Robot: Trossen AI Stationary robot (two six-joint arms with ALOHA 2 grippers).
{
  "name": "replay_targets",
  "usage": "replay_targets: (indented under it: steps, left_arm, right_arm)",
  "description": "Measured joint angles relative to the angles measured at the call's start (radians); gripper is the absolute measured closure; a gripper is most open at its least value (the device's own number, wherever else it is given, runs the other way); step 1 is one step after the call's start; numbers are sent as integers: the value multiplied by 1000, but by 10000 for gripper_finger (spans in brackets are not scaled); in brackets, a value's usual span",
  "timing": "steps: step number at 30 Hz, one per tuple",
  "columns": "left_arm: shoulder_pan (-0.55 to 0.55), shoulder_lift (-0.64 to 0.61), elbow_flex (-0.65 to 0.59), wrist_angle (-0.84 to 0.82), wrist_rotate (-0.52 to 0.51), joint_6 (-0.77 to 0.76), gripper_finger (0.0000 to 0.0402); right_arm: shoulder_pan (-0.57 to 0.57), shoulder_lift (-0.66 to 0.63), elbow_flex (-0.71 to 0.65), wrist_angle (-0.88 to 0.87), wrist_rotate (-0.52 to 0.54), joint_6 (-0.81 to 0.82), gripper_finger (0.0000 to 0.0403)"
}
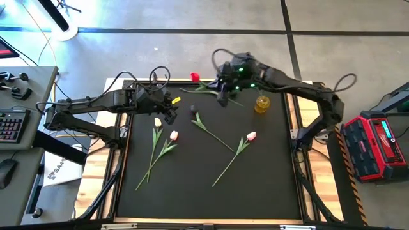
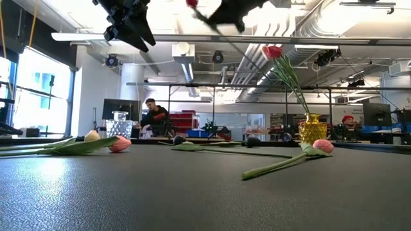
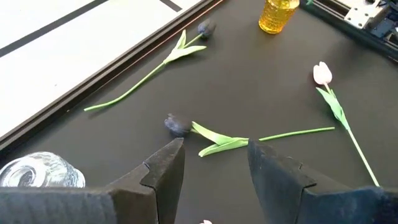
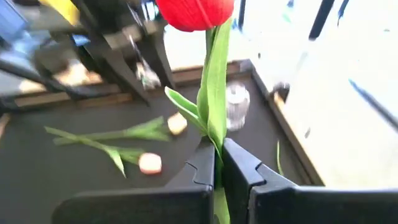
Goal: Sort flowers into vase by color
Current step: Put the red flower into the yellow flower vase
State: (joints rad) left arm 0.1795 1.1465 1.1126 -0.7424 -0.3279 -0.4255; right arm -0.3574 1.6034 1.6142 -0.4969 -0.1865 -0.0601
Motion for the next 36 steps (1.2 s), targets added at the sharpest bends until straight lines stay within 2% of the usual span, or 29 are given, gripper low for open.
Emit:
replay_targets:
  steps: [6,10,15,20,23,29,36]
  left_arm:
    - [0,0,0,3,0,1,236]
    - [0,0,0,3,6,-6,236]
    - [-16,0,0,1,6,-18,236]
    - [-26,0,0,1,2,-18,236]
    - [-22,0,0,4,1,-8,236]
    - [-1,0,0,53,34,61,236]
    - [28,0,0,112,63,113,236]
  right_arm:
    - [-23,-72,0,107,-80,42,402]
    - [-43,-120,-23,110,-94,54,402]
    - [-74,-234,-251,192,-95,128,402]
    - [-93,-417,-504,480,-87,238,402]
    - [-102,-522,-607,520,-36,261,402]
    - [-114,-725,-720,524,103,243,402]
    - [-114,-870,-804,528,412,152,402]
